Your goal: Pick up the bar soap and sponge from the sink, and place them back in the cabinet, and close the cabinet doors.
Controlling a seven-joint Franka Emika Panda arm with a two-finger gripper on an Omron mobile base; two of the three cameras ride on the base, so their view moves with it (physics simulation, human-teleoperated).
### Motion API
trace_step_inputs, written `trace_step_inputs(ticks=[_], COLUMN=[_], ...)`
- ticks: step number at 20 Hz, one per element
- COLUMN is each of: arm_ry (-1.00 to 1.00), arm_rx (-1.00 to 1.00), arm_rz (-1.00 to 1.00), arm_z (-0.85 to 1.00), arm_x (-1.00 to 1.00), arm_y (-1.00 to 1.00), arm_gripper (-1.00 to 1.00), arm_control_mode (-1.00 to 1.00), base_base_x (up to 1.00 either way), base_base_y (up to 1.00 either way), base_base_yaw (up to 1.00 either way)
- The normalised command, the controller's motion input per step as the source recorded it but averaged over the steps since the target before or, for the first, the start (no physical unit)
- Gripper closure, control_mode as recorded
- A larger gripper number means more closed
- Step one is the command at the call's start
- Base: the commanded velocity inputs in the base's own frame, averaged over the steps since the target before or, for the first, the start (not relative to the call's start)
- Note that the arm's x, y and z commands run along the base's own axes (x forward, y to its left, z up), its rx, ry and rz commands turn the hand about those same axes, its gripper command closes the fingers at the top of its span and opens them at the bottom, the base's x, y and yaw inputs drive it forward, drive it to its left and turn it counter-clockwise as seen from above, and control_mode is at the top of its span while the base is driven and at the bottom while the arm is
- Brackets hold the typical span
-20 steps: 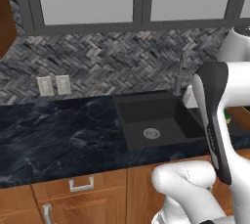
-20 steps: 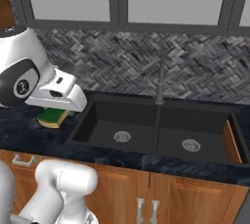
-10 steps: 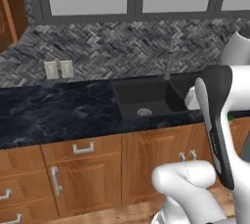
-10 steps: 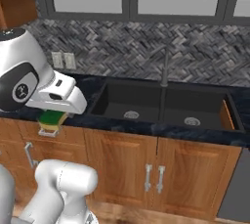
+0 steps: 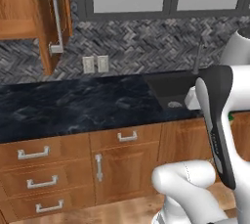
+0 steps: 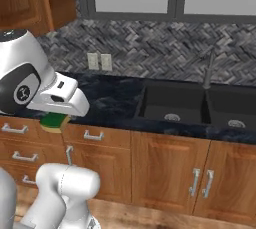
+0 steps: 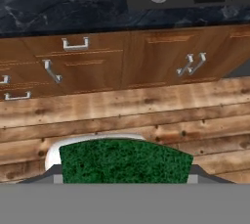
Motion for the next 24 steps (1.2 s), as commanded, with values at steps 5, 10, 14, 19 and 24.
trace_step_inputs(ticks=[5,10,14,19,24], arm_ry=[0.00,0.00,0.00,0.00,0.00], arm_rx=[0.00,0.00,0.00,0.00,0.00], arm_rz=[0.00,0.00,0.00,0.00,0.00], arm_z=[0.00,0.00,0.00,0.00,0.00], arm_x=[0.00,0.00,0.00,0.00,0.00], arm_y=[0.00,0.00,0.00,0.00,0.00], arm_gripper=[1.00,1.00,1.00,1.00,1.00], arm_control_mode=[1.00,1.00,1.00,1.00,1.00], base_base_x=[-0.21,-0.22,-0.30,-0.32,-0.20], base_base_y=[0.95,0.95,0.86,0.81,0.76], base_base_yaw=[0.00,0.00,0.00,0.00,0.00])
